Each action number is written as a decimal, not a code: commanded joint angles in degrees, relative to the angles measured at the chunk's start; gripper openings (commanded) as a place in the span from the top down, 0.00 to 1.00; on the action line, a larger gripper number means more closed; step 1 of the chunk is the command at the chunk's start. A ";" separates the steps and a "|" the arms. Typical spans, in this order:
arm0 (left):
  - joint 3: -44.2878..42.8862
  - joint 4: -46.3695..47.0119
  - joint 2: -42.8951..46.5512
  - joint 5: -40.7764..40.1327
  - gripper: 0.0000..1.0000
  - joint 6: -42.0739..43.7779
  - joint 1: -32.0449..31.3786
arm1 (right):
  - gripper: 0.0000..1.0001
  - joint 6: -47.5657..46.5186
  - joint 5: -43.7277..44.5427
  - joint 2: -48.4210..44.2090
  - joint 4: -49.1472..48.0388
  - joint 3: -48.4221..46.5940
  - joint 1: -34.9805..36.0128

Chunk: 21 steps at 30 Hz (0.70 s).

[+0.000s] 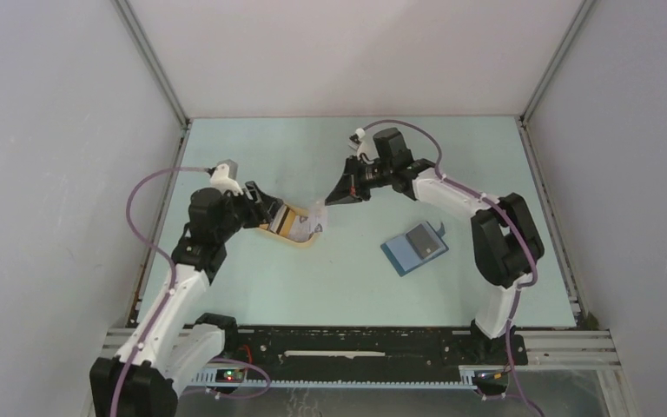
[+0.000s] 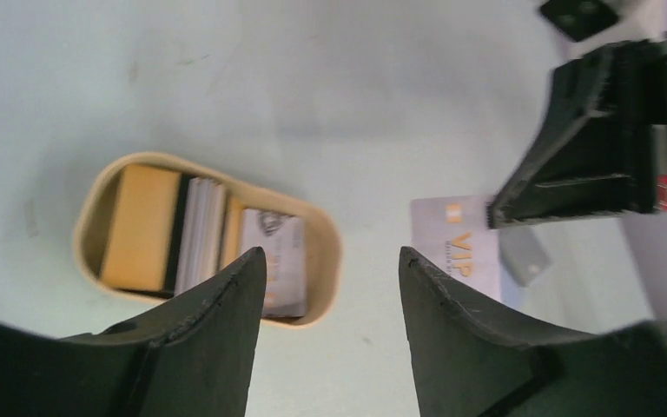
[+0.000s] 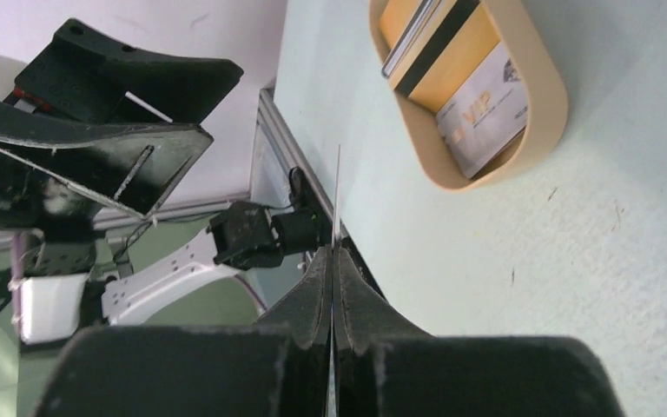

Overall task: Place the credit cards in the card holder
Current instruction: Pick up the credit card from the storage box.

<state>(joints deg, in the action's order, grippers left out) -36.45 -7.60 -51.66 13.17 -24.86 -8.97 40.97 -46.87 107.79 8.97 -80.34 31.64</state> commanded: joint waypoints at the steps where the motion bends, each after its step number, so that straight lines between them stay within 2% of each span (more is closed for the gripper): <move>1: 5.88 13.20 4.31 12.72 0.37 -7.74 -0.27 | 1.00 -2.60 -6.64 -6.24 -4.14 3.85 -1.62; 4: 9.15 21.89 3.77 19.95 0.37 -12.89 -2.47 | 1.00 -2.62 -10.46 -9.20 -5.68 6.89 -3.40; 6: 10.73 27.49 2.95 22.25 0.32 -15.32 -4.52 | 1.00 -2.78 -12.37 -11.13 -6.28 8.59 -4.77; 13: 14.13 45.57 -4.87 27.39 0.28 -24.91 -8.63 | 1.00 0.16 -16.94 -14.86 -12.64 13.08 -7.54; 21: 13.36 57.82 -14.35 30.11 0.31 -30.84 -11.97 | 1.00 1.81 -18.86 -15.77 -15.10 13.70 -6.90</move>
<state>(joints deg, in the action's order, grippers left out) -23.46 38.89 -63.57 39.77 -50.98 -20.38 41.50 -63.07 94.72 -2.55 -67.00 24.18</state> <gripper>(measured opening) 0.707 0.007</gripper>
